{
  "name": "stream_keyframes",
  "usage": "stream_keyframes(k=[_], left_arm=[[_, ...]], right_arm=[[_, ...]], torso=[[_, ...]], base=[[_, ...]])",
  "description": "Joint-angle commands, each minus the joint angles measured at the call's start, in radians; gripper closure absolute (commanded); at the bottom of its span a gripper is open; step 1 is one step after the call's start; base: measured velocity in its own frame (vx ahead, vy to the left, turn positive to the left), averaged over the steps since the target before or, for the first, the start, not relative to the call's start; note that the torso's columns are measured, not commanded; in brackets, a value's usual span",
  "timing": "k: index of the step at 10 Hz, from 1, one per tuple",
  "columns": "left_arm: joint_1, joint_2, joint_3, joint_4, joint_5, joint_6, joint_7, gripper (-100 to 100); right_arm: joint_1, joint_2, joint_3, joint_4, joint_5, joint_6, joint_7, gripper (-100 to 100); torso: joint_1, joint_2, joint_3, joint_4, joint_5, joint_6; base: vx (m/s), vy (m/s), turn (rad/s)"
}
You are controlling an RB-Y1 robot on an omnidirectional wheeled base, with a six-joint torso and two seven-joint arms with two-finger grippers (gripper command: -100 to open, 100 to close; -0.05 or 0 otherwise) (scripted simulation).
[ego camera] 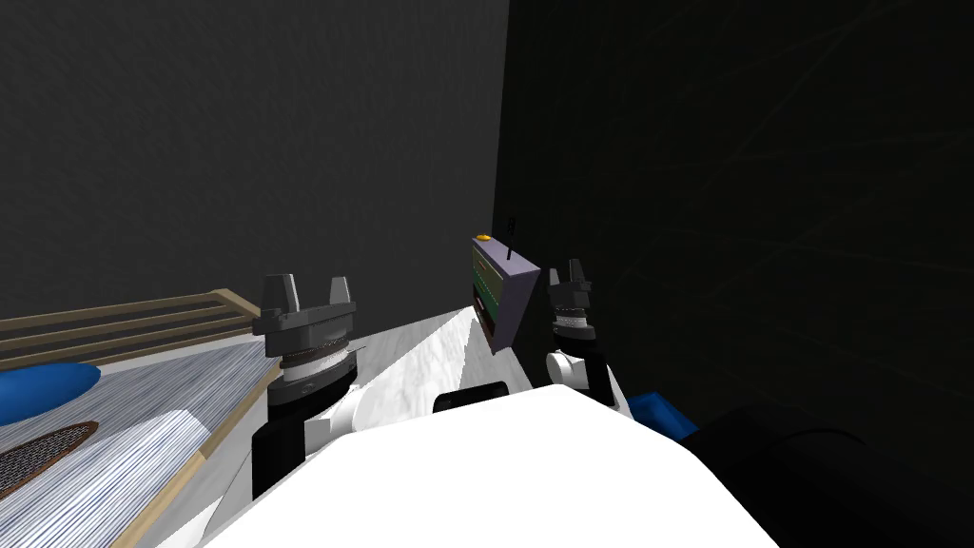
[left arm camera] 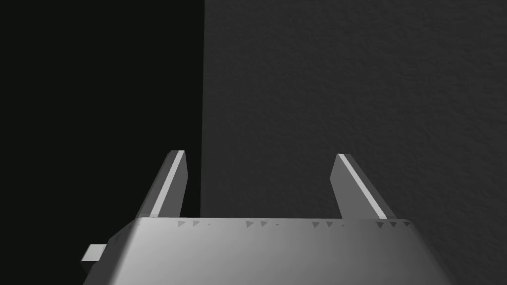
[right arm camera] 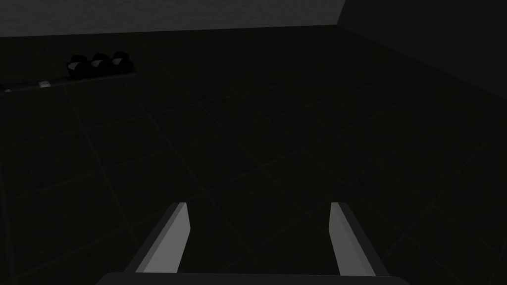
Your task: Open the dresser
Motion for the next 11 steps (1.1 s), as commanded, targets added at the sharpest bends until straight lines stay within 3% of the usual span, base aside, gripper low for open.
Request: stream_keyframes(k=[1, 9, 10, 11], left_arm=[[0.0, 0.0, 0.0, 0.0, 0.0, 0.0, 0.0, 0], [0.0, 0.0, 0.0, 0.0, 0.0, 0.0, 0.0, 0], [0.0, 0.0, 0.0, 0.0, 0.0, 0.0, 0.0, 0], [0.0, 0.0, 0.0, 0.0, 0.0, 0.0, 0.0, 0]], right_arm=[[0.0, 0.0, 0.0, 0.0, 0.0, 0.0, 0.0, 0], [0.0, 0.0, 0.0, 0.0, 0.0, 0.0, 0.0, 0], [0.0, -0.046, -0.007, 0.02, 0.009, 0.023, 0.008, -100], [-0.001, -0.068, -0.012, 0.034, 0.015, 0.037, 0.012, -100]], torso=[[0.0, 0.04, -0.082, 0.041, 0.0, 0.0], [0.0, 0.618, -1.234, 0.617, 0.0, 0.0], [0.0, 0.691, -1.382, 0.691, 0.0, 0.0], [0.002, 0.724, -1.452, 0.724, 0.0, 0.0]], base=[[0.0, 0.0, 0.0], [0.0, 0.0, 0.0], [0.034, 0.04, 0.064], [0.045, 0.076, 0.069]])
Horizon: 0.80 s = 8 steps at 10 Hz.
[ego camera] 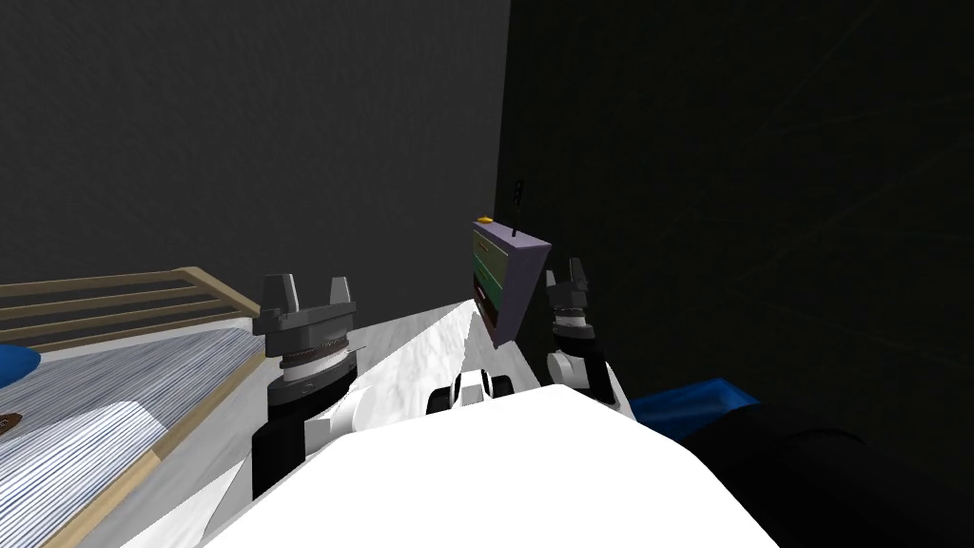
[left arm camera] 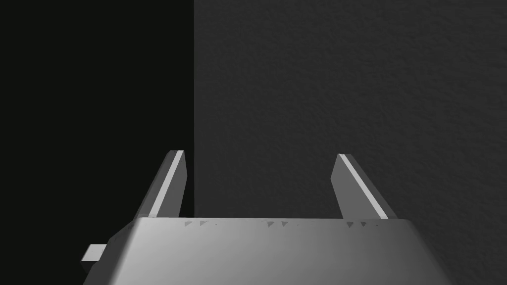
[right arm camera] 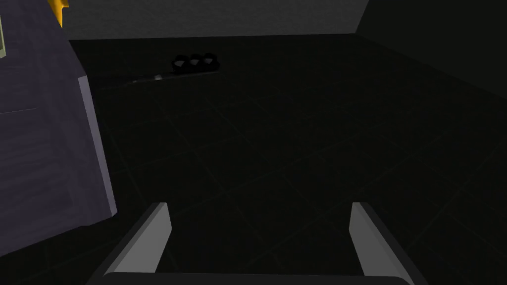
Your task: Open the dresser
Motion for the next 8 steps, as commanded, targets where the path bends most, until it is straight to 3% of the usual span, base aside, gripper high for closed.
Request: stream_keyframes(k=[1, 8], left_arm=[[0.0, 0.0, 0.0, 0.0, 0.0, 0.0, 0.0, 0], [0.0, 0.0, 0.0, 0.0, 0.0, 0.0, 0.0, 0]], right_arm=[[0.003, -0.065, -0.013, 0.041, 0.017, 0.04, 0.014, -100], [0.003, -0.228, -0.071, 0.196, 0.094, 0.224, 0.075, -100]], torso=[[0.001, 0.009, -0.02, 0.01, 0.001, 0.0], [0.0, 0.012, -0.025, 0.014, 0.0, 0.0]], base=[[0.055, 0.098, 0.043], [0.108, 0.141, 0.09]])
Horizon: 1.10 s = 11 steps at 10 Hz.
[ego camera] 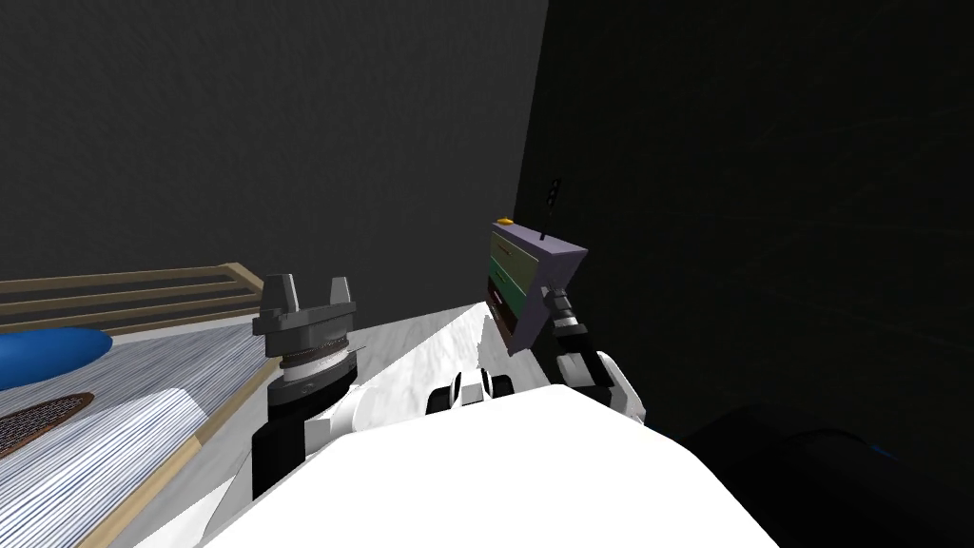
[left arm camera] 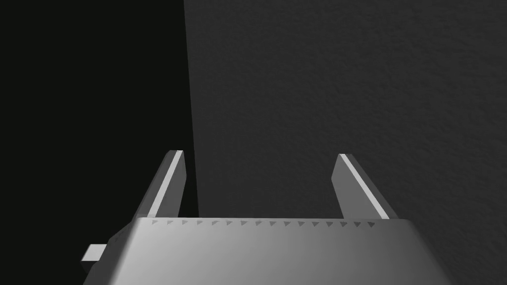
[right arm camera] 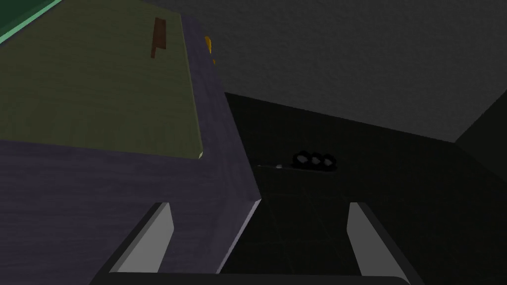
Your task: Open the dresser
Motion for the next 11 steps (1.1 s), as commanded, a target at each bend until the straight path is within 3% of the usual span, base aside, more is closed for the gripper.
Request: stream_keyframes(k=[1, 3, 6, 7, 8, 9, 11], left_arm=[[0.0, 0.0, 0.0, 0.0, 0.0, 0.0, 0.0, 0], [0.0, 0.0, 0.0, 0.0, 0.0, 0.0, 0.0, 0], [0.0, 0.0, 0.0, 0.0, 0.0, 0.0, 0.0, 0], [0.0, 0.0, 0.0, 0.0, 0.0, 0.0, 0.0, 0], [0.0, 0.0, 0.0, 0.0, 0.0, 0.0, 0.0, 0], [0.0, 0.0, 0.0, 0.0, 0.0, 0.0, 0.0, 0], [0.0, 0.0, 0.0, 0.0, 0.0, 0.0, 0.0, 0]], right_arm=[[0.012, -0.057, -0.018, 0.065, 0.039, 0.081, 0.034, -100], [0.012, -0.082, -0.029, 0.095, 0.053, 0.115, 0.045, -100], [0.012, -0.161, -0.062, 0.183, 0.098, 0.211, 0.081, -100], [0.012, -0.161, -0.062, 0.183, 0.098, 0.223, 0.081, -100], [0.012, -0.189, -0.074, 0.215, 0.113, 0.258, 0.093, -100], [0.012, -0.189, -0.074, 0.215, 0.113, 0.26, 0.093, -100], [0.011, -0.248, -0.098, 0.278, 0.145, 0.324, 0.119, -100]], torso=[[0.0, 0.001, 0.0, 0.0, 0.0, 0.0], [-0.002, 0.004, 0.002, 0.001, 0.0, 0.0], [-0.001, 0.002, 0.001, 0.0, 0.0, 0.0], [0.0, -0.001, -0.001, 0.0, 0.0, 0.0], [-0.003, 0.001, 0.001, 0.0, -0.001, 0.0], [-0.004, 0.002, 0.001, 0.001, -0.001, 0.0], [-0.001, 0.004, 0.003, 0.001, 0.0, 0.0]], base=[[0.112, 0.158, 0.099], [0.098, 0.145, 0.075], [0.117, 0.142, 0.117], [0.12, 0.107, 0.026], [0.119, 0.104, 0.073], [0.076, 0.094, 0.046], [0.094, 0.135, 0.12]])
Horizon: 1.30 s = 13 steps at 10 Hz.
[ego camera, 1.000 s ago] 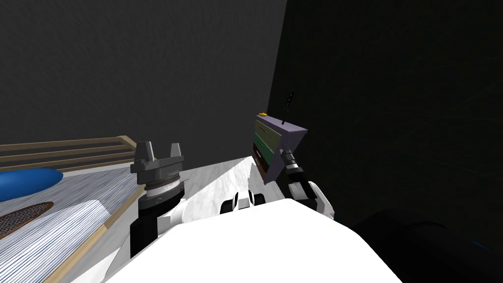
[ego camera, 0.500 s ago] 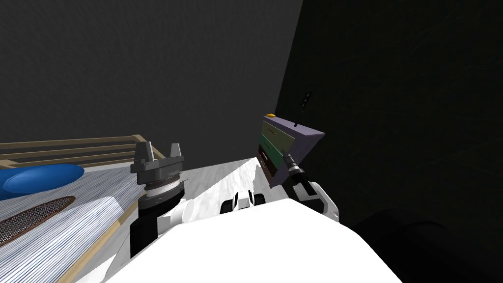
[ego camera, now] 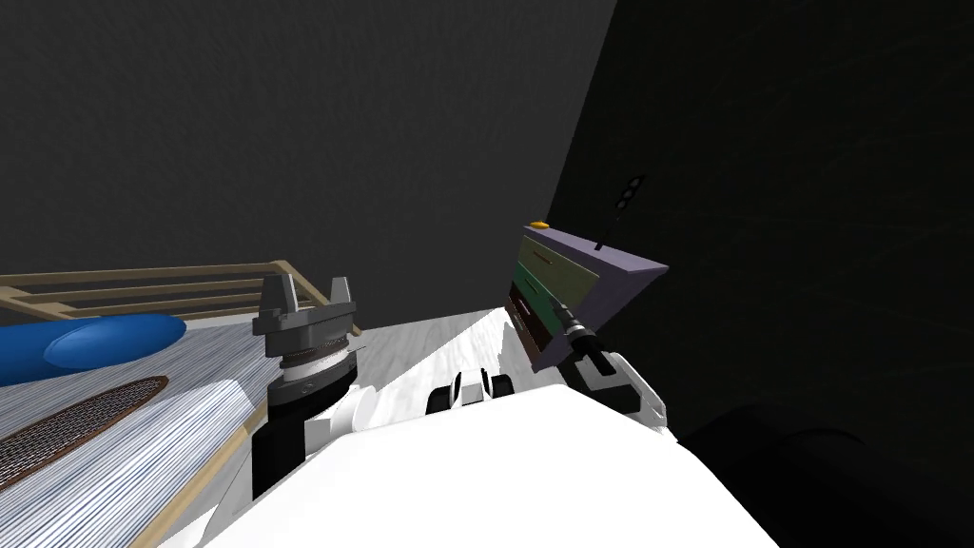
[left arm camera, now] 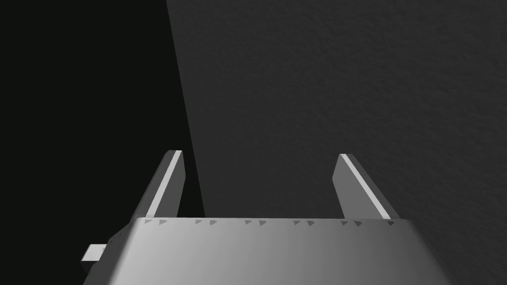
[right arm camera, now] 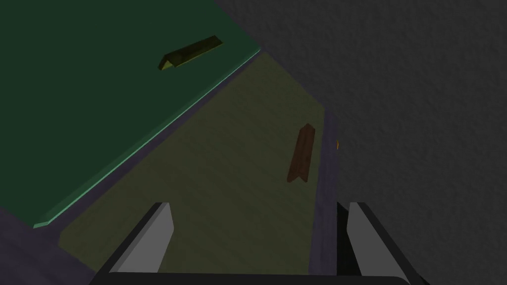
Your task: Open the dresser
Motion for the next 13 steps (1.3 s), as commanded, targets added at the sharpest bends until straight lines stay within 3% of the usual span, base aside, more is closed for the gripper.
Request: stream_keyframes(k=[1, 4, 5, 7, 8, 9, 10, 11, 12, 13], left_arm=[[0.0, 0.0, 0.0, 0.0, 0.0, 0.0, 0.0, 0], [0.0, 0.0, 0.0, 0.0, 0.0, 0.0, 0.0, 0], [0.0, 0.0, 0.0, 0.0, 0.0, 0.0, 0.0, 0], [0.0, 0.0, 0.0, 0.0, 0.0, 0.0, 0.0, 0], [0.0, 0.0, 0.0, 0.0, 0.0, 0.0, 0.0, 0], [0.0, 0.0, 0.0, 0.0, 0.0, 0.0, 0.0, 0], [0.0, 0.0, 0.0, 0.0, 0.0, 0.0, 0.0, 0], [0.0, 0.0, 0.0, 0.0, 0.0, 0.0, 0.0, 0], [0.0, 0.0, 0.0, 0.0, 0.0, 0.0, 0.0, 0], [0.0, 0.0, 0.0, 0.0, 0.0, 0.0, 0.0, 0]], right_arm=[[-0.005, -0.043, -0.017, 0.055, 0.024, 0.063, 0.021, -100], [-0.007, -0.105, -0.041, 0.13, 0.057, 0.139, 0.047, -100], [-0.007, -0.105, -0.041, 0.13, 0.057, 0.142, 0.047, -100], [-0.011, -0.169, -0.065, 0.204, 0.089, 0.208, 0.073, -100], [-0.011, -0.169, -0.065, 0.211, 0.089, 0.222, 0.073, -100], [-0.013, -0.202, -0.076, 0.251, 0.105, 0.262, 0.086, -100], [-0.013, -0.202, -0.076, 0.253, 0.105, 0.262, 0.086, -100], [-0.015, -0.234, -0.088, 0.284, 0.121, 0.302, 0.099, -100], [-0.015, -0.234, -0.088, 0.297, 0.121, 0.302, 0.099, -100], [-0.018, -0.267, -0.1, 0.34, 0.137, 0.336, 0.112, -100]], torso=[[0.002, -0.003, -0.002, -0.001, 0.001, 0.0], [-0.003, -0.001, -0.001, -0.001, -0.001, 0.0], [-0.001, -0.002, -0.001, -0.001, 0.0, 0.0], [-0.001, -0.002, -0.002, -0.001, 0.0, 0.0], [0.002, -0.004, -0.002, -0.001, 0.001, 0.0], [0.0, -0.003, -0.002, -0.001, 0.0, 0.001], [0.0, -0.002, -0.001, -0.001, 0.0, 0.0], [-0.003, -0.001, -0.001, 0.0, -0.001, 0.0], [-0.003, -0.003, -0.002, -0.001, -0.001, 0.0], [-0.002, -0.002, -0.002, -0.001, -0.001, 0.0]], base=[[0.101, 0.115, 0.035], [0.096, 0.095, 0.069], [0.087, 0.084, 0.042], [0.108, 0.116, 0.115], [0.109, 0.119, 0.05], [0.116, 0.123, 0.072], [0.087, 0.086, 0.035], [0.117, 0.076, 0.094], [0.102, 0.065, 0.047], [0.102, 0.093, 0.082]])
